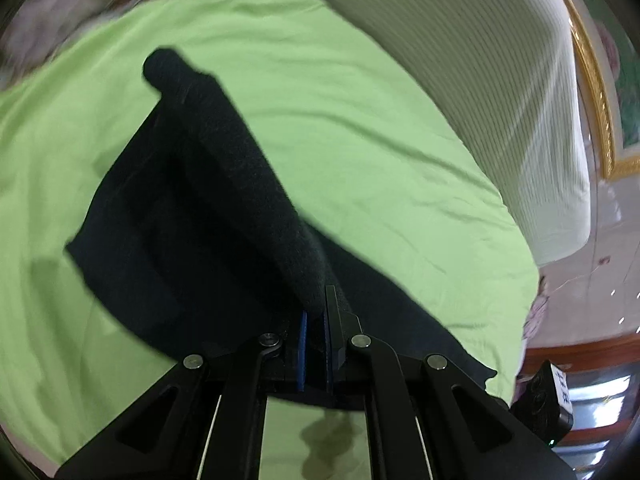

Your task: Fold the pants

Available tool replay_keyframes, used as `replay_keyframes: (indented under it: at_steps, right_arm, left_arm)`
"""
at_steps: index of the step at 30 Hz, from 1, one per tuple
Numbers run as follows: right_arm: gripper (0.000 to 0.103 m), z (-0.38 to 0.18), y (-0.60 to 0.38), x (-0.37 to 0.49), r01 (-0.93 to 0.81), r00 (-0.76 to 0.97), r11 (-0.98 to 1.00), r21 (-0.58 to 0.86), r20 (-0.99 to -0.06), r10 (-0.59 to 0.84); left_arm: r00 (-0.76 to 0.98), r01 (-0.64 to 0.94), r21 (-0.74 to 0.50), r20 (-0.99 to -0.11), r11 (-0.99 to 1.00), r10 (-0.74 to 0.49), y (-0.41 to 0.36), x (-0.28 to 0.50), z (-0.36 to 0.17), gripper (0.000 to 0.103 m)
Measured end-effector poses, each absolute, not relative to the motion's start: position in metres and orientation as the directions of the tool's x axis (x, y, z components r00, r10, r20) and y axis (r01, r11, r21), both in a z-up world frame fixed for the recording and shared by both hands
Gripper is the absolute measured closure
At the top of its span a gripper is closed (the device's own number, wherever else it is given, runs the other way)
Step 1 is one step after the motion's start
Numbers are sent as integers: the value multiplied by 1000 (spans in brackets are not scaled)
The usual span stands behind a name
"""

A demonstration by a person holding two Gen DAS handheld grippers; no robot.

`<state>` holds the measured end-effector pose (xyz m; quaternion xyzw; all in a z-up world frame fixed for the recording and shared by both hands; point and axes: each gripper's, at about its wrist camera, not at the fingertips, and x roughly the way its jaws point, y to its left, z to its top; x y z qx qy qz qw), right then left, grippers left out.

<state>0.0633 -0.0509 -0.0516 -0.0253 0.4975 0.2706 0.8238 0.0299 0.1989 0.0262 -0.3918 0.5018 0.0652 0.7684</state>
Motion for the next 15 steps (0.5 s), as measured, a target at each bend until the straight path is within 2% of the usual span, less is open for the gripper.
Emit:
replay_keyframes:
  at_steps: [6, 15]
  right_arm:
    - [97, -65, -31, 56, -520, 314, 839, 161, -877, 362]
    - [97, -80, -19, 61, -542, 265, 834, 104, -920, 287]
  left_arm:
    - [491, -552, -596, -798, 583, -350, 200, -6, -25, 99]
    - [503, -553, -636, -770, 539, -393, 180, 2, -75, 98]
